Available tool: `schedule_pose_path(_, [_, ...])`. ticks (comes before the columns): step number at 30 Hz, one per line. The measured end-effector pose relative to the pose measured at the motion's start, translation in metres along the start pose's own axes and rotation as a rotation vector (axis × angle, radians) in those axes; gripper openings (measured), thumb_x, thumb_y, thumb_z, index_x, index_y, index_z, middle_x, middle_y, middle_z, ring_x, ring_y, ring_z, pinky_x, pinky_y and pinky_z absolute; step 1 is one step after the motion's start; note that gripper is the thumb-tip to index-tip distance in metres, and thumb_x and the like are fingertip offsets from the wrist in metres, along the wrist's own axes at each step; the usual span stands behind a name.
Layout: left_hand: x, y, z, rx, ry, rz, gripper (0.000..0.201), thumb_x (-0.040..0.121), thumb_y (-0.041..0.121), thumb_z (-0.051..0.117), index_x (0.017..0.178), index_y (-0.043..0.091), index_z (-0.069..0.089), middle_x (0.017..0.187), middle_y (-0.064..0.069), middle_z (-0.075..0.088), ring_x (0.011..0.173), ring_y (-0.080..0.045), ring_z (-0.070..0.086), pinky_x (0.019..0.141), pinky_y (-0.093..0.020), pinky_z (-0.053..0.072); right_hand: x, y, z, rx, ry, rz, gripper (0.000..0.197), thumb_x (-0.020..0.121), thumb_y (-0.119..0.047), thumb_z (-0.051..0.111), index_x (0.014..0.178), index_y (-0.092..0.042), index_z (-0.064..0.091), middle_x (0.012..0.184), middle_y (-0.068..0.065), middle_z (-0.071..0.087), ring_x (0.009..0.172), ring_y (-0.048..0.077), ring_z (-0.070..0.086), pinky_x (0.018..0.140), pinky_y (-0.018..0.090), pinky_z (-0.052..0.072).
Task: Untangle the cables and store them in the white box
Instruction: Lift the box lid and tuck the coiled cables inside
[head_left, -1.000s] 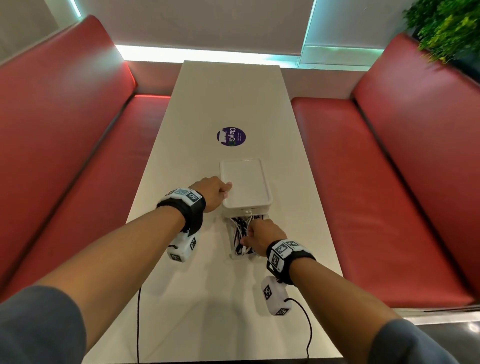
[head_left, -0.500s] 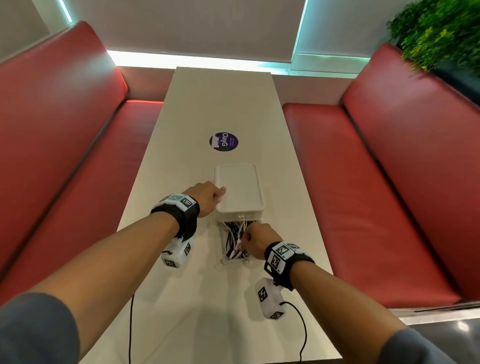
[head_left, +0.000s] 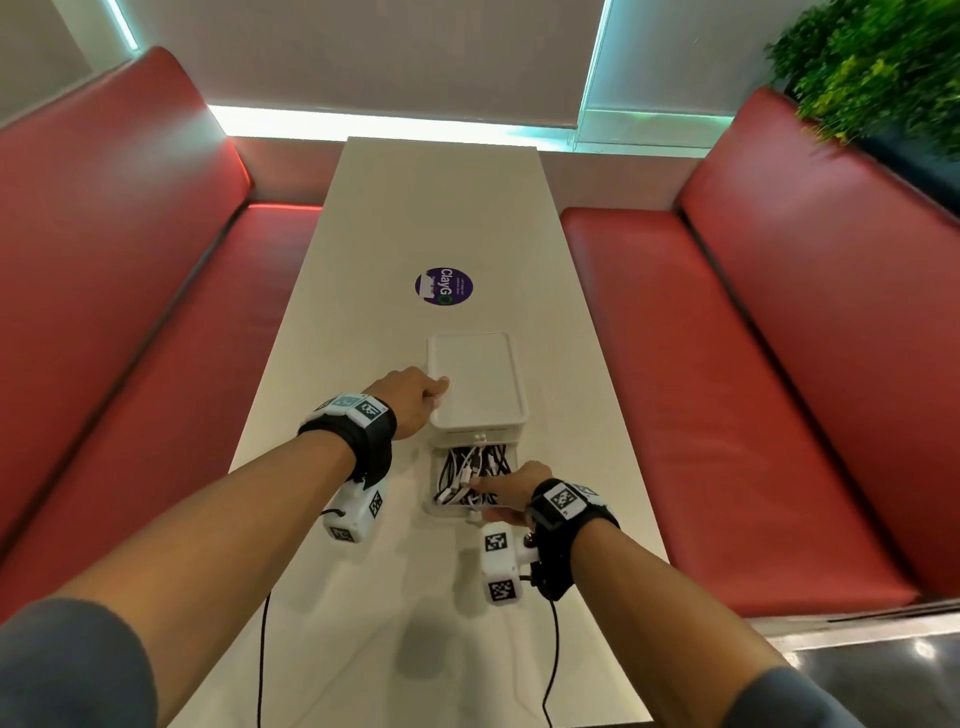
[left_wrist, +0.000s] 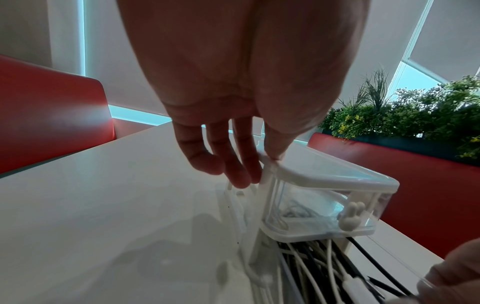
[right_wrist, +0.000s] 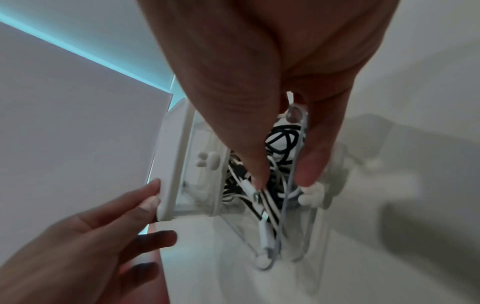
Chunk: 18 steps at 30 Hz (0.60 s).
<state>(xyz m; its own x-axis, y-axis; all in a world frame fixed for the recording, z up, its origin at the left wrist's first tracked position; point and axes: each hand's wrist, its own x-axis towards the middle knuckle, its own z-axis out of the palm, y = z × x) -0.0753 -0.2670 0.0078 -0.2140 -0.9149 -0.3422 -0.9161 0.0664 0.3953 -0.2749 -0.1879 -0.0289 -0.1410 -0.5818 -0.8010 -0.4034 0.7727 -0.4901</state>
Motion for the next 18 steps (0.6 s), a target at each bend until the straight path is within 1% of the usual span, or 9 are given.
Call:
schedule_pose_path(2, [0.0, 0.0, 0.0, 0.003, -0.003, -0.002, 0.043, 0.105, 0.03, 0.042, 0.148, 0.033, 0.044, 0.15, -0.009, 0.049, 0.13, -0.032, 0.053, 0.108, -0.036, 0.042, 0.006, -0.001, 0.003, 0.079, 0.018, 0.005, 0.037, 0.079, -0.032, 0.086, 0.093, -0.006, 0.064, 0.086, 0.008, 0.072, 0.071, 0.023, 0.077, 0.049, 0.025, 0.058])
schedule_pose_path(5, [0.0, 0.001, -0.001, 0.008, -0.004, -0.004, 0.044, 0.105, 0.03, 0.042, 0.148, 0.033, 0.043, 0.151, -0.009, 0.047, 0.131, -0.032, 0.052, 0.108, -0.036, 0.042, 0.02, -0.001, 0.006, 0.254, 0.001, 0.01, 0.046, 0.071, -0.031, 0.09, 0.093, -0.003, 0.061, 0.092, 0.014, 0.07, 0.082, 0.035, 0.076, 0.076, 0.043, 0.064])
schedule_pose_path(7, [0.0, 0.001, -0.001, 0.0, 0.002, -0.005, 0.043, 0.104, 0.029, 0.043, 0.147, 0.032, 0.045, 0.151, -0.009, 0.047, 0.131, -0.032, 0.052, 0.108, -0.036, 0.042, 0.028, -0.001, 0.006, 0.376, 0.032, -0.003, 0.068, 0.063, -0.028, 0.092, 0.113, 0.003, 0.058, 0.098, 0.018, 0.067, 0.086, 0.037, 0.075, 0.074, 0.043, 0.064])
schedule_pose_path(9, [0.0, 0.001, 0.0, -0.013, 0.011, -0.006, 0.042, 0.104, 0.028, 0.044, 0.146, 0.032, 0.047, 0.151, -0.009, 0.048, 0.13, -0.032, 0.053, 0.107, -0.036, 0.042, 0.029, -0.001, 0.007, 0.457, 0.05, -0.04, 0.091, 0.062, -0.024, 0.092, 0.137, 0.0, 0.047, 0.121, 0.022, 0.063, 0.098, 0.035, 0.072, 0.066, 0.036, 0.064])
schedule_pose_path(11, [-0.001, 0.001, 0.0, -0.021, 0.012, -0.008, 0.042, 0.104, 0.028, 0.044, 0.146, 0.032, 0.047, 0.15, -0.008, 0.049, 0.13, -0.032, 0.053, 0.106, -0.034, 0.042, 0.026, 0.0, 0.006, 0.46, 0.061, -0.075, 0.085, 0.074, -0.022, 0.087, 0.144, -0.003, 0.042, 0.132, 0.02, 0.058, 0.107, 0.031, 0.068, 0.071, 0.033, 0.064])
schedule_pose_path(12, [-0.001, 0.001, 0.0, -0.024, 0.012, -0.011, 0.042, 0.104, 0.028, 0.045, 0.146, 0.032, 0.047, 0.151, -0.008, 0.048, 0.131, -0.032, 0.052, 0.106, -0.034, 0.042, 0.023, 0.0, 0.007, 0.456, 0.051, -0.072, 0.079, 0.078, -0.023, 0.084, 0.142, -0.002, 0.044, 0.13, 0.017, 0.06, 0.104, 0.027, 0.068, 0.071, 0.031, 0.063])
schedule_pose_path(14, [-0.001, 0.0, 0.0, -0.032, 0.012, -0.015, 0.043, 0.104, 0.027, 0.045, 0.146, 0.033, 0.047, 0.151, -0.007, 0.048, 0.131, -0.031, 0.052, 0.107, -0.035, 0.042, 0.021, 0.001, 0.011, 0.455, 0.006, -0.066, 0.07, 0.078, -0.029, 0.084, 0.135, -0.002, 0.054, 0.113, 0.012, 0.068, 0.088, 0.02, 0.071, 0.065, 0.028, 0.061])
schedule_pose_path(17, [-0.001, 0.0, 0.001, -0.041, 0.01, -0.02, 0.043, 0.104, 0.027, 0.045, 0.146, 0.034, 0.046, 0.151, -0.007, 0.048, 0.131, -0.032, 0.052, 0.107, -0.036, 0.042, 0.032, 0.004, 0.02, 0.441, 0.021, -0.011, 0.081, 0.049, -0.049, 0.094, 0.114, -0.006, 0.07, 0.079, 0.009, 0.078, 0.075, 0.025, 0.077, 0.075, 0.044, 0.063])
schedule_pose_path(18, [-0.001, 0.0, 0.001, -0.042, 0.009, -0.02, 0.043, 0.104, 0.027, 0.044, 0.146, 0.034, 0.046, 0.151, -0.007, 0.048, 0.131, -0.032, 0.052, 0.108, -0.036, 0.042, 0.042, 0.006, 0.024, 0.405, 0.018, -0.003, 0.087, 0.039, -0.057, 0.093, 0.108, -0.008, 0.072, 0.075, 0.008, 0.078, 0.073, 0.025, 0.077, 0.073, 0.043, 0.063])
